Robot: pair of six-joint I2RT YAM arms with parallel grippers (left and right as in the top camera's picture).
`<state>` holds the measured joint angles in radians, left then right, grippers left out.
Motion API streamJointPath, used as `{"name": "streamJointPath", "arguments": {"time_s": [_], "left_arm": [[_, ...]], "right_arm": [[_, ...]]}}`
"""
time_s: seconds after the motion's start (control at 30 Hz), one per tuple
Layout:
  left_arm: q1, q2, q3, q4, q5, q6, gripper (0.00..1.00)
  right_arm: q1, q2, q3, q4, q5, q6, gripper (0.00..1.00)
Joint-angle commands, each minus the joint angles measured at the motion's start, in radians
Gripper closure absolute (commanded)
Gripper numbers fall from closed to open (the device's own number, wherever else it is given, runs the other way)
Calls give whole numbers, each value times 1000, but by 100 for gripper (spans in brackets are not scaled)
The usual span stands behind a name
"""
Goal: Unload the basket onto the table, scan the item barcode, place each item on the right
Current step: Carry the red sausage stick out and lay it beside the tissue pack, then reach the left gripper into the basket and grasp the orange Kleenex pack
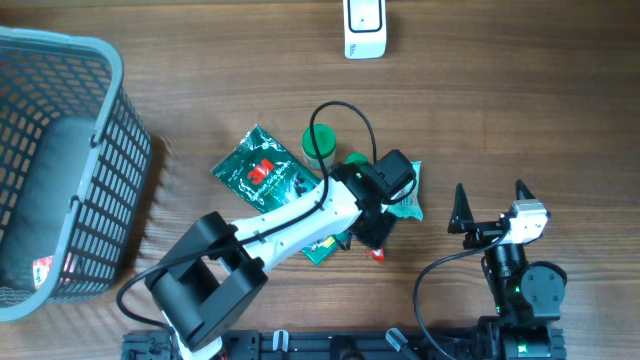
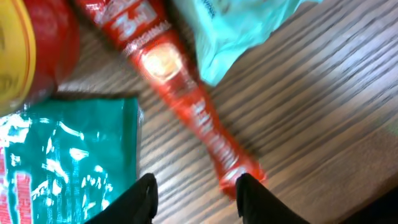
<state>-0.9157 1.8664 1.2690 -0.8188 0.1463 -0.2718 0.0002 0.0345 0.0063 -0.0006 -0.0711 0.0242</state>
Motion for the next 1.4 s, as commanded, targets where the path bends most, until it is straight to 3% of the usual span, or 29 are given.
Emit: {"name": "streamJointPath", "arguments": {"time_s": [0.0,0.17,0.27,0.37,0.4,0.63,0.73,0.87,1.0,1.1,1.23,1.37], "left_arm": [[-2,-114,34,-67,-8,-5,55],[-3,-357,87,-119,-141,-5,53],[-1,-556,87,-122,-387,-6,51],[89,-719,87,-87,-669,-62,38],[148,-758,87,-66,-685,-77,37],[858,-903,87,12,-573,-291,37],[1182,-856,87,42,-354,-373,37],[1468,-748,87,110,-66,-429,40],[1579,-623,87,65,-6,-439,41],[1604,-537,87,16,-14,-439,35],[1606,-447,87,-65,-148,-440,39],[1606,-403,87,-102,-156,-440,40]], "right_arm": [[0,-5,-1,3,-8,-10,0],[0,-5,-1,3,-8,-9,1],[0,-5,-1,3,-8,-9,0],[0,-5,-1,3,-8,-10,0],[0,-5,-1,3,-8,-9,0],[0,-5,-1,3,-8,-10,0],[0,-5,-1,3,-8,-9,0],[0,-5,-1,3,-8,-10,0],[0,-5,-1,3,-8,-10,0],[0,-5,-1,3,-8,-10,0],[0,-5,-1,3,-8,-10,0],[0,-5,-1,3,-8,-9,0]]}}
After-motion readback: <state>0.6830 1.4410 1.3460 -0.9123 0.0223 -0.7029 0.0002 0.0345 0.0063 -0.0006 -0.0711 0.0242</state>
